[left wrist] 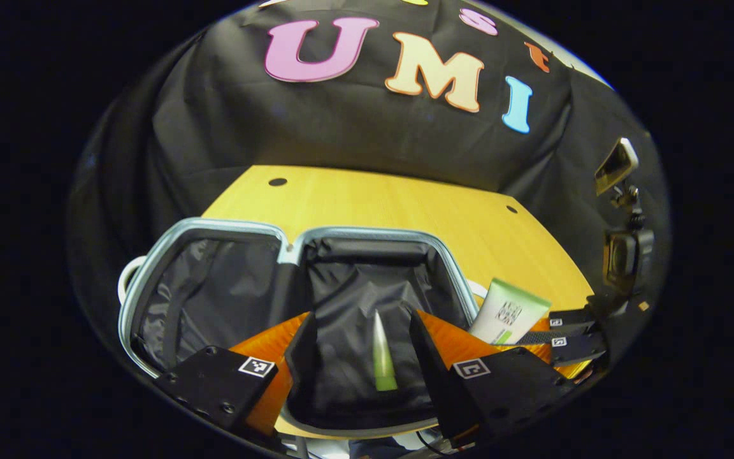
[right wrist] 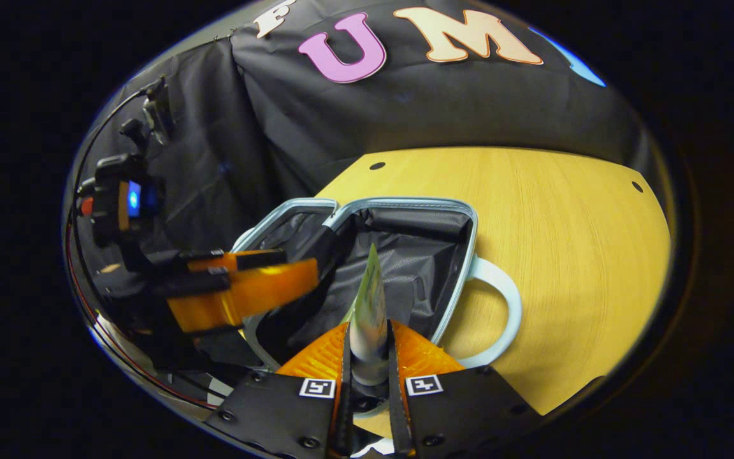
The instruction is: First open the suitcase, pack the skin care products into it, and then close the suitcase.
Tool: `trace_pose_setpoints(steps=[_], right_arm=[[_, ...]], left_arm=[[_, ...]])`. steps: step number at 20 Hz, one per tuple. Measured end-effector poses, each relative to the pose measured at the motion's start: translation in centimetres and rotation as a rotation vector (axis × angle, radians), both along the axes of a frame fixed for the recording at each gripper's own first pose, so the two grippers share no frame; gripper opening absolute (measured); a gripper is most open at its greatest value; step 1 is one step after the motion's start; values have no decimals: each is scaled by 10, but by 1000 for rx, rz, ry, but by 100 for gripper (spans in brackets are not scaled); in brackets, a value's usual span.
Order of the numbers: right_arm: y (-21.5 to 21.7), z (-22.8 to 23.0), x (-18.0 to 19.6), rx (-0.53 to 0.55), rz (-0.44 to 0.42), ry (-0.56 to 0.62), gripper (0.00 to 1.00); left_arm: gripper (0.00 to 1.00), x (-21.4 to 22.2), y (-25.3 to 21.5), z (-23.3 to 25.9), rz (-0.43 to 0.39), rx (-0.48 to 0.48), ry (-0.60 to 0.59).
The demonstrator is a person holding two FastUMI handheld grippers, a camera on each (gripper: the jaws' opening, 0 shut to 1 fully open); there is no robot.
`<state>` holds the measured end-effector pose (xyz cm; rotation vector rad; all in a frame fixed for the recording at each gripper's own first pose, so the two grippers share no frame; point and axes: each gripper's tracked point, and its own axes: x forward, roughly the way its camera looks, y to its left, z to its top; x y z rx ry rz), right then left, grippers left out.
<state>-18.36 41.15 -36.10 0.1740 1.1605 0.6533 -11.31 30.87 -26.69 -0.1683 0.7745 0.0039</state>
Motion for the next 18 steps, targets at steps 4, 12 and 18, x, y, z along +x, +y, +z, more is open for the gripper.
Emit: trace_pose_setpoints(steps=[4,12,18], right_arm=[[2,-14,-5,-61,-7,2,28],[14,31,47,-23,-48,-223,98],[2,62,74,-29,-96,-349,98]], left_arm=[[87,-3,49,16,46,17,-23],[93,-27,174,32,211,150,-66],[96,-48,261,25,321,236,-22]])
